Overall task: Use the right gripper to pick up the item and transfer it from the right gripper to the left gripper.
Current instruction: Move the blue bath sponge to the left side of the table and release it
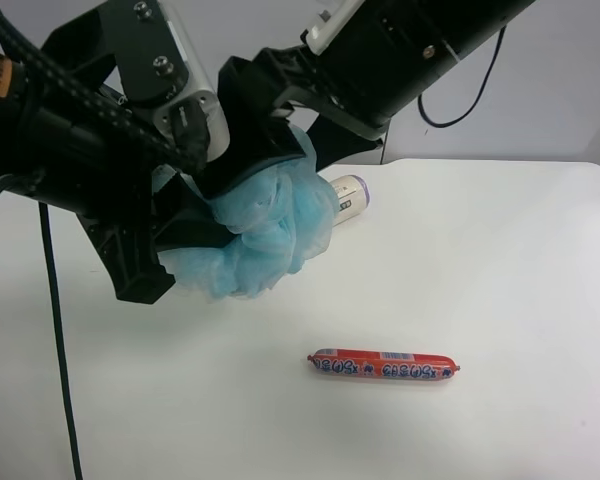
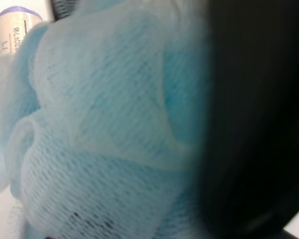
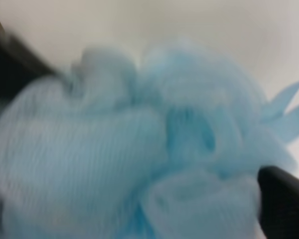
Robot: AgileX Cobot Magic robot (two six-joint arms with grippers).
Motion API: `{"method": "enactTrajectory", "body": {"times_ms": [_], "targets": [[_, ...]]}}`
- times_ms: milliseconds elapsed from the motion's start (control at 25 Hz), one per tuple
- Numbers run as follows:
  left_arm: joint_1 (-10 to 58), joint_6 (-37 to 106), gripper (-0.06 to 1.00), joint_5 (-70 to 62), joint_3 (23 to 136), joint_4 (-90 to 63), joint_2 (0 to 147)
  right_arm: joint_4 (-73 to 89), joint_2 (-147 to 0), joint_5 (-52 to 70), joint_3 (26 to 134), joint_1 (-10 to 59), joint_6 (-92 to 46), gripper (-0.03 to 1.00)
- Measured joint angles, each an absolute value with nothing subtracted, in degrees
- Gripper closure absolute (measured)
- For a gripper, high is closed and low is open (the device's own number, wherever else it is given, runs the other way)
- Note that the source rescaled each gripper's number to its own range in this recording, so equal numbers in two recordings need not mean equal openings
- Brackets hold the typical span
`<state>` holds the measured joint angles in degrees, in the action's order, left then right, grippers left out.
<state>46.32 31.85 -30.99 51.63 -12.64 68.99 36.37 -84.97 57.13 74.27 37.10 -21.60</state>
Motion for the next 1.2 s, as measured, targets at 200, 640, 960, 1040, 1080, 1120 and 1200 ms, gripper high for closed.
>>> {"method": "enactTrajectory", "body": {"times_ms": [200, 640, 960, 1040, 1080, 1120, 1200], "targets": [[46.32, 31.95, 0.86, -30.92, 51.63, -12.74, 68.99, 27.31, -78.64, 63.85, 74.32, 37.10, -20.93, -0.03], [46.32, 31.95, 0.88, -30.92, 51.63, -12.78, 68.99, 14.88, -60.54, 69.63, 74.26, 37.10, -12.31, -0.03], [46.32, 31.95, 0.89, -30.92, 51.63, -12.78, 68.99, 7.05, -38.95, 69.64, 61.50, 37.10, -4.81, -0.03], [46.32, 31.95, 0.89, -30.92, 51.63, -12.78, 68.99, 5.74, -32.45, 69.85, 54.59, 37.10, -3.07, -0.03], [46.32, 31.95, 0.89, -30.92, 51.63, -12.78, 68.99, 5.11, -29.88, 69.92, 51.25, 37.10, -1.93, -0.03], [46.32, 31.95, 0.89, -30.92, 51.63, -12.78, 68.99, 4.70, -26.88, 69.96, 48.60, 37.10, -0.94, -0.03], [46.32, 31.95, 0.89, -30.92, 51.63, -12.78, 68.99, 3.46, -21.11, 69.96, 42.90, 37.10, 1.46, -0.03]]}}
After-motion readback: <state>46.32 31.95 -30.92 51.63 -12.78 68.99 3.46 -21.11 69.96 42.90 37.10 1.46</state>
